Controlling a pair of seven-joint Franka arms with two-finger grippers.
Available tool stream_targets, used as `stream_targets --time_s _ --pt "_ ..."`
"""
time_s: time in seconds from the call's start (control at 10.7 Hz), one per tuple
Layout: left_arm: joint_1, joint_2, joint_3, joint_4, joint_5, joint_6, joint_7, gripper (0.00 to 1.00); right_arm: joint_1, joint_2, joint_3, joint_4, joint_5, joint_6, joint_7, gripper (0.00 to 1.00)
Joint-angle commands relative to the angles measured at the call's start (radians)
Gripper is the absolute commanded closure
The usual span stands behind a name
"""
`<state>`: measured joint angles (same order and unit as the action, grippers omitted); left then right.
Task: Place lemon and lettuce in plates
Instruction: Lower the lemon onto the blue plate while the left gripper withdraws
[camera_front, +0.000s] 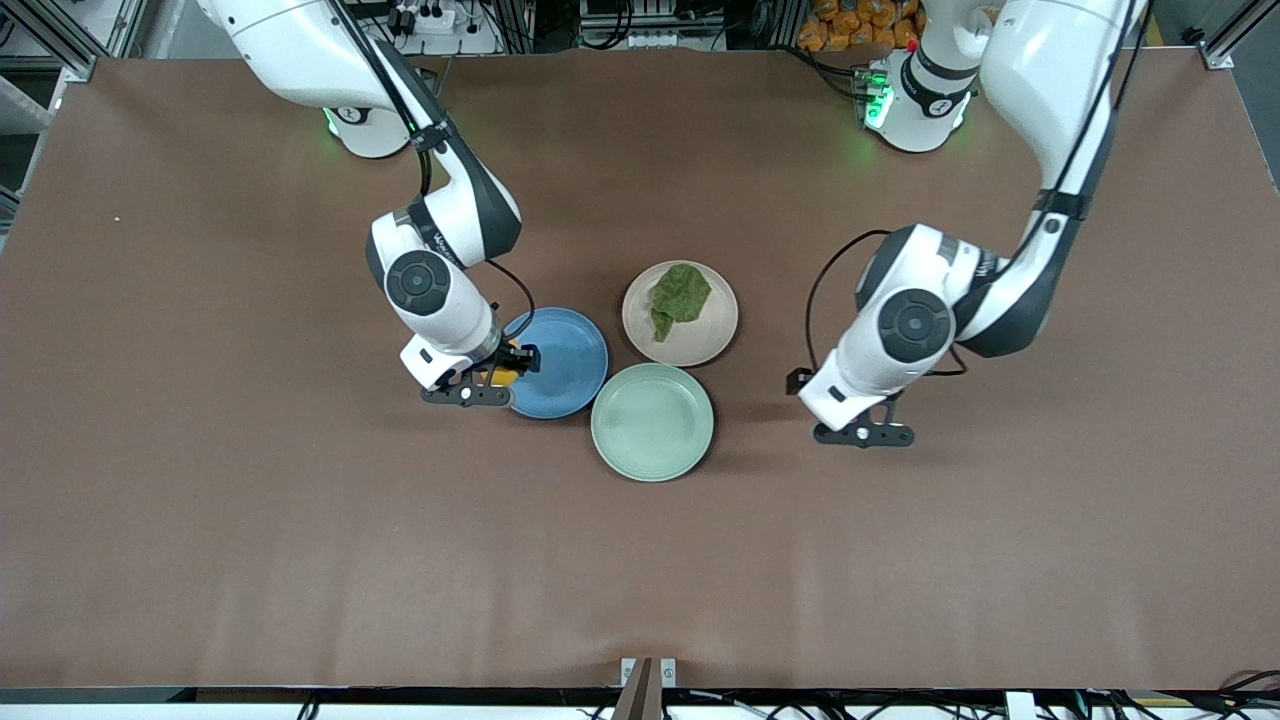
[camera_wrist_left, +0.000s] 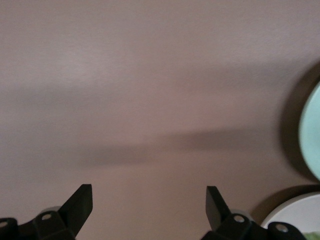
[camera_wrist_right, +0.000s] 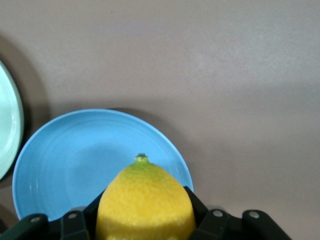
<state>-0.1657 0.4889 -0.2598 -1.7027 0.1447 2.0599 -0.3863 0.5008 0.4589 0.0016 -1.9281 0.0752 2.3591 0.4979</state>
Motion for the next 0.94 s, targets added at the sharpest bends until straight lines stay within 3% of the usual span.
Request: stream_targets --time_s 0.0,0.19,0.38,0.66,0.85 --pt "0.040 -0.045 -0.009 -0.015 0.024 -0.073 0.061 0.00 0.022 0.035 -0.008 0.015 0.011 0.023 0.007 0.40" --pt "0.069 -0.064 -0.013 -0.026 0.023 -0.133 0.082 0.00 0.036 0.072 -0.008 0.015 0.011 0.080 0.013 0.37" --pt "0.069 -0.117 -0.003 -0.095 0.015 -0.133 0.086 0.00 0.051 0.102 -0.008 0.017 0.011 0.123 0.016 0.37" --pt "0.038 -0.254 0.082 -0.263 -0.057 -0.123 0.095 0.00 0.068 0.133 -0.008 0.018 0.011 0.167 0.024 0.37" --pt "0.046 -0.327 0.100 -0.311 -0.062 -0.122 0.156 0.00 0.070 0.145 -0.008 0.018 0.011 0.186 0.024 0.37"
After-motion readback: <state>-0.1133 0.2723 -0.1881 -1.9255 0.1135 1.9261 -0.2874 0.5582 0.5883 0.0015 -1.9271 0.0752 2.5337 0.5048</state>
